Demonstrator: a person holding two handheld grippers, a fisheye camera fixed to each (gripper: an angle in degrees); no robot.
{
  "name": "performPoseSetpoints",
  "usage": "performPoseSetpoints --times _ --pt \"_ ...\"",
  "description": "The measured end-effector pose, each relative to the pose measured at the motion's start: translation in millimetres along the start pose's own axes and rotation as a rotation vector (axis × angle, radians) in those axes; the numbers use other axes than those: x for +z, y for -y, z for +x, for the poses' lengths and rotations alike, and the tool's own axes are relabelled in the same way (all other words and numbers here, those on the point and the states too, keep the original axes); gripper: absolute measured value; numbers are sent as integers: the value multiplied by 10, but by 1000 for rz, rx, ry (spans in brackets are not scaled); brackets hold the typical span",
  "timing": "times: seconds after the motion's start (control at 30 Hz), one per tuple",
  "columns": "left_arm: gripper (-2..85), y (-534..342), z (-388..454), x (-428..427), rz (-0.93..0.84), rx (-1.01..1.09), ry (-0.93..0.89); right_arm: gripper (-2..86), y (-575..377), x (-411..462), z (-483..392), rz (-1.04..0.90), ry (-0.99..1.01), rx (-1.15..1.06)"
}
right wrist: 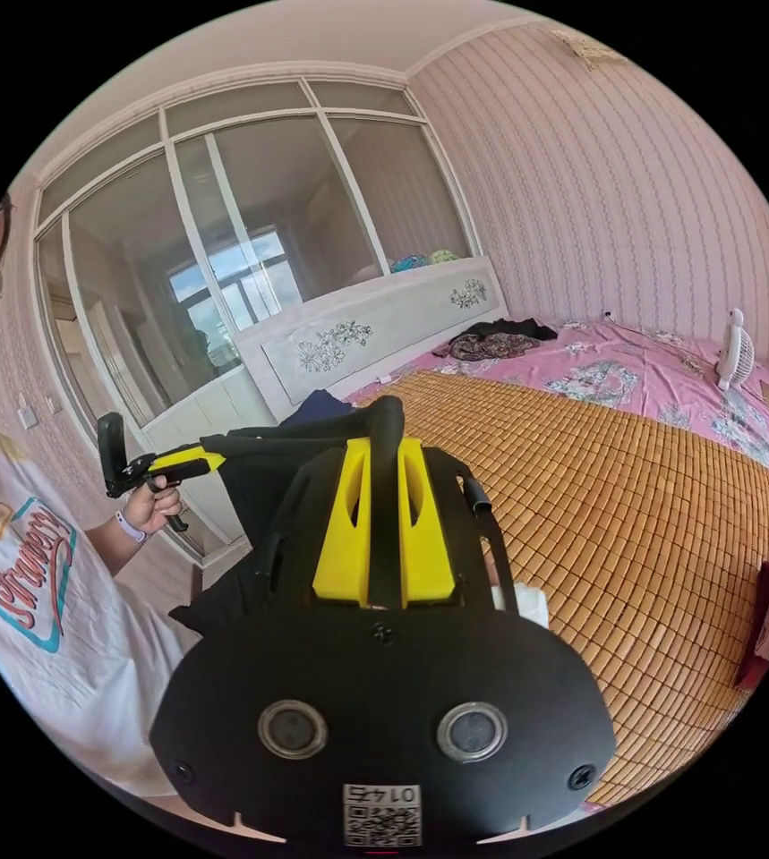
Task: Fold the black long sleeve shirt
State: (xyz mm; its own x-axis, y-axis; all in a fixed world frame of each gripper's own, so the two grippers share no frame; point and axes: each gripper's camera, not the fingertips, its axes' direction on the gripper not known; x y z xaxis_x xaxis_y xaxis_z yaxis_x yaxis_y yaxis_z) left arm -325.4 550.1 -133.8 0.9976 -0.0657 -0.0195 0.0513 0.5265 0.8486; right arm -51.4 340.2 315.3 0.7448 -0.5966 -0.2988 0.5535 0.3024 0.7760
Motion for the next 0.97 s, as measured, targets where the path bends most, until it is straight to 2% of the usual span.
performPoseSetpoints --times 0.27,0.43,0.57,0.6,0.67,0.7,0.73,0.8,0.87,0.97 --pt "22 -563 -773 -578 124 -233 211 48 861 1106 -776 -95 141 -243" --pt "43 -605 -1579 -695 217 -375 395 61 1932 2317 -1538 -157 238 -458" --pt "88 -879 -2642 -639 299 -703 516 135 2688 3632 -2013 -310 283 -361" --pt "91 -963 -2757 -616 293 -743 532 152 2794 4083 -2102 -403 258 -332" --pt "91 -1347 -3034 -490 211 -873 533 158 2757 4580 -2130 -525 137 -319" --pt "87 -1439 -3035 -457 196 -879 528 158 2645 4749 -2066 -562 59 -292" --pt "77 -1622 -2971 -378 164 -877 518 151 2466 4783 -1956 -559 68 -276" --pt "61 -1872 -2773 -233 111 -874 502 140 2062 4695 -1705 -553 124 -274" --pt "25 -2138 -2387 0 45 -858 410 126 1476 4522 -1355 -606 127 -269" --pt "-5 -2284 -1785 251 7 -801 278 92 281 3924 -624 -773 31 -139"
